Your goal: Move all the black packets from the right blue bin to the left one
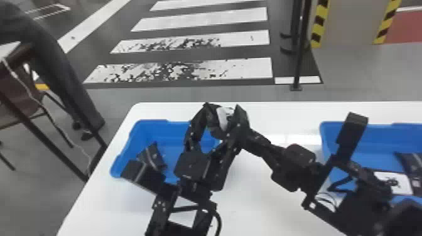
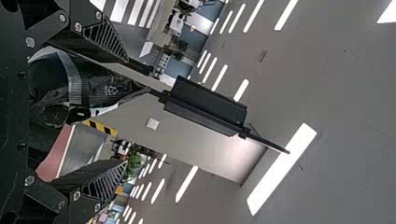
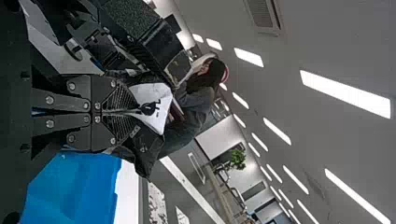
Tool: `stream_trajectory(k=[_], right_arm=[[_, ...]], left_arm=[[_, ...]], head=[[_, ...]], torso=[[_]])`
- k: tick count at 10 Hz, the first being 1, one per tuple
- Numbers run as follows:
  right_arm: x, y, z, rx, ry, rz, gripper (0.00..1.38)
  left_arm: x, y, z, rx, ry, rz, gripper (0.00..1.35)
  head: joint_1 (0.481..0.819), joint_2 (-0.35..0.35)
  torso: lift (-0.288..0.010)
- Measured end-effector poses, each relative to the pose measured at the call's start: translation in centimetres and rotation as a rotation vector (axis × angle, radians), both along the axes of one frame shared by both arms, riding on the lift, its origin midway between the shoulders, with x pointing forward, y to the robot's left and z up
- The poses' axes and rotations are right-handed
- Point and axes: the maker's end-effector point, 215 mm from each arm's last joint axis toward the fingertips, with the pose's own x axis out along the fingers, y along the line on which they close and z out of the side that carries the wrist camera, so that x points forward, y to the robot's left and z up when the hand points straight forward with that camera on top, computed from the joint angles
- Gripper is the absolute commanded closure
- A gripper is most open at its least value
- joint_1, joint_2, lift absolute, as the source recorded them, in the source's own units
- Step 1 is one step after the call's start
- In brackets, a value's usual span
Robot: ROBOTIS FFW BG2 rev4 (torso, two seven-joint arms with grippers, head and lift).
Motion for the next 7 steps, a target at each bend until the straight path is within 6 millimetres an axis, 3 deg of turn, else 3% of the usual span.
stream_trajectory(k=[2, 3, 6, 7], right_arm=[[0.0, 0.0, 0.2, 0.004, -0.001, 0.002, 1.16], [0.0, 0.0, 0.4, 0.007, -0.004, 0.001, 1.16], [0.1, -0.2, 0.9, 0.024, -0.012, -0.004, 1.16], [0.3, -0.3, 0.9, 0.028, -0.012, -0.008, 1.01]], left_arm=[[0.0, 0.1, -0.3, 0.003, 0.007, 0.0, 1.1], [0.1, -0.4, -0.8, 0.018, 0.026, -0.02, 1.2], [0.1, -0.1, 0.7, 0.103, -0.017, -0.009, 1.21], [0.0, 0.1, 1.1, 0.106, -0.032, 0.0, 1.21]], head=[[0.695, 0.224], [0.695, 0.218], [0.695, 0.217], [0.695, 0.219]], torso=[[-0.14], [-0.14], [-0.14], [-0.14]])
